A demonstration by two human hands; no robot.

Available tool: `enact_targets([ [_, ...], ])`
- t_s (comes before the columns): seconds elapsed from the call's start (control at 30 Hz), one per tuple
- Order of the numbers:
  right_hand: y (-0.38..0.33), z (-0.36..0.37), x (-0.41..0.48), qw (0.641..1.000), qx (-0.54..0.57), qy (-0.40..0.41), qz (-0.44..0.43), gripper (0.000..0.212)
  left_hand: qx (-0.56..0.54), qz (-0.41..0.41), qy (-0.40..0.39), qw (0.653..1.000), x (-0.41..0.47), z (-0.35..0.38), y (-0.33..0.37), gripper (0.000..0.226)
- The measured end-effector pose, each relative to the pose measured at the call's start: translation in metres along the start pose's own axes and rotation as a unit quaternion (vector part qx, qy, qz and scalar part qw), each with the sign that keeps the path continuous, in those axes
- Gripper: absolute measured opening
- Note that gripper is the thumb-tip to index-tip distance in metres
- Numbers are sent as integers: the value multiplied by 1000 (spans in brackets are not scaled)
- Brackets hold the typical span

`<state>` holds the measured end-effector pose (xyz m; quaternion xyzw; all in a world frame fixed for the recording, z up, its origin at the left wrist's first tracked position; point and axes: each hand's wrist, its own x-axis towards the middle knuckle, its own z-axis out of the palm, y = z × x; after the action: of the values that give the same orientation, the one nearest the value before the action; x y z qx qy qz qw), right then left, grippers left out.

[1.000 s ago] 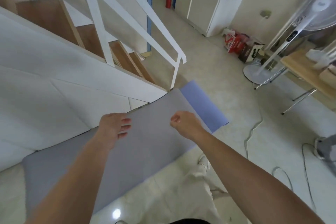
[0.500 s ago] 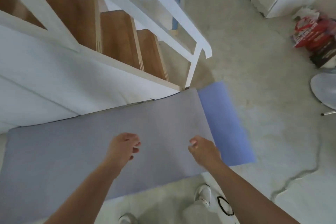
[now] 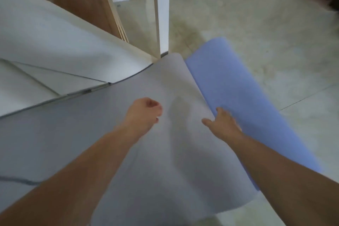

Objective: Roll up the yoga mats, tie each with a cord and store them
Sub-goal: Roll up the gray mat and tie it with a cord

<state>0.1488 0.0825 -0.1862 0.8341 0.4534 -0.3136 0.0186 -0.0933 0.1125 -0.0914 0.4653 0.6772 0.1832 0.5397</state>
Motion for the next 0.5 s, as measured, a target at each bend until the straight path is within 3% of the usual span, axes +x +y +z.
enact_targets([
  [0.1, 10, 22, 33, 999, 35, -37, 19, 90, -13, 9, 2, 1000, 10, 13, -18, 12],
  [0.2, 16, 28, 39, 997, 64, -36, 10, 62, -20, 16, 28, 999, 3, 16, -27, 10],
  [0.3, 10, 16, 15, 998, 54, -12, -3, 59, -12, 9, 42, 999, -15, 17, -26, 6],
  [0.4, -7, -9, -31, 998, 16, 14, -62, 43, 144, 67, 68, 985, -47, 2, -15, 18],
  [0.5, -28, -44, -92, 976, -70, 64, -198, 46, 283, 172, 90, 939, -98, -25, 20, 38],
])
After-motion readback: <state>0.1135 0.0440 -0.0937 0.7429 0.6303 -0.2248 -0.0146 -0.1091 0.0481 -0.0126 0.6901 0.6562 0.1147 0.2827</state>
